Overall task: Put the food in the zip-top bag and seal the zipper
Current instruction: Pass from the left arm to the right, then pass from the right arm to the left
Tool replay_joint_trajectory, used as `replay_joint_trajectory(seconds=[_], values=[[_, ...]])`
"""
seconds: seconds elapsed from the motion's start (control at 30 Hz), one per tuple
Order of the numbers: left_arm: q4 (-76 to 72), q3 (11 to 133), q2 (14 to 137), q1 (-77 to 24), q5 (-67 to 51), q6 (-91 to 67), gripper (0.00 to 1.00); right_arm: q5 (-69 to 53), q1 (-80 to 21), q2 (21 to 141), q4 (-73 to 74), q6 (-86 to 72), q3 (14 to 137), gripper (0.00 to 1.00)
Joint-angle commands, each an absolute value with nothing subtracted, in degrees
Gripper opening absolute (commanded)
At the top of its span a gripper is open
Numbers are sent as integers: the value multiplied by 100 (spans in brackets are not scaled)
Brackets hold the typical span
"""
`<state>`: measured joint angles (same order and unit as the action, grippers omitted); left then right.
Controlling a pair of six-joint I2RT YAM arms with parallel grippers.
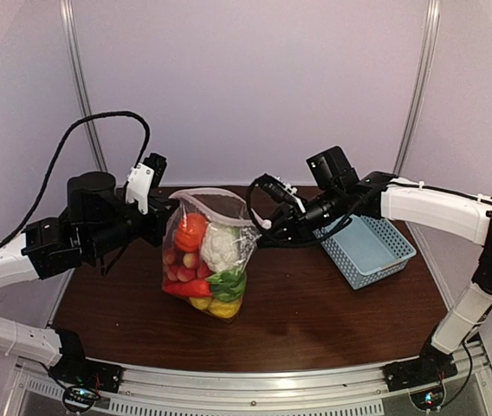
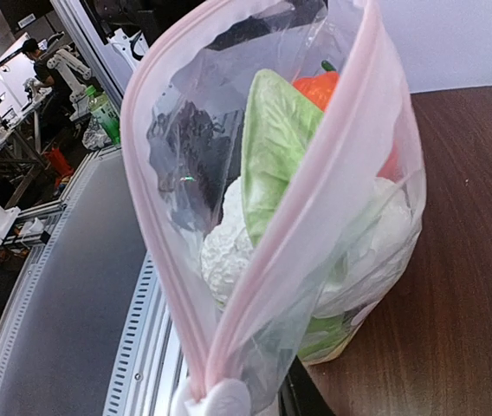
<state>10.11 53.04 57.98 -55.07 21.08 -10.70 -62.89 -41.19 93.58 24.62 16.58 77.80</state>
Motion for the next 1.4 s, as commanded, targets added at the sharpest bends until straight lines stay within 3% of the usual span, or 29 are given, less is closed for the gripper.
replay_joint_trajectory(seconds=[0.0, 0.27, 0.47, 0.53, 0.67, 0.83, 0.97, 1.07, 1.37], values=[[552, 5207, 5604, -5484, 2309, -1186, 0, -5929, -4134, 9256, 1967, 1175, 7858, 13], [563, 5175, 5634, -5482, 2241, -1178, 0, -5812, -4091, 9212, 2031, 1111, 7979, 3], [814, 5257, 5580, -5480, 2291, -1023, 2, -5444, -4046, 9134, 3285, 1985, 8570, 0], [927, 5351, 5537, -5476, 2048, -787, 26, -5303, -4020, 9108, 3764, 2257, 8818, 0], [862, 5621, 5502, -5473, 851, -379, 63, -5221, -4041, 9217, 4543, 2627, 9358, 0], [1118, 6776, 6502, -5476, -642, -452, 78, -5000, -4138, 9813, 6227, 3383, 10544, 0], [336, 7112, 7255, -5471, -1310, -591, 81, -4869, -4168, 10064, 6839, 3609, 11029, 0], [581, 7758, 7936, -5469, -1536, -538, 80, -4897, -4165, 10010, 6788, 3441, 11048, 0], [705, 8192, 8670, -5476, -1800, -481, 59, -5053, -4165, 9946, 6726, 3248, 10978, 0]])
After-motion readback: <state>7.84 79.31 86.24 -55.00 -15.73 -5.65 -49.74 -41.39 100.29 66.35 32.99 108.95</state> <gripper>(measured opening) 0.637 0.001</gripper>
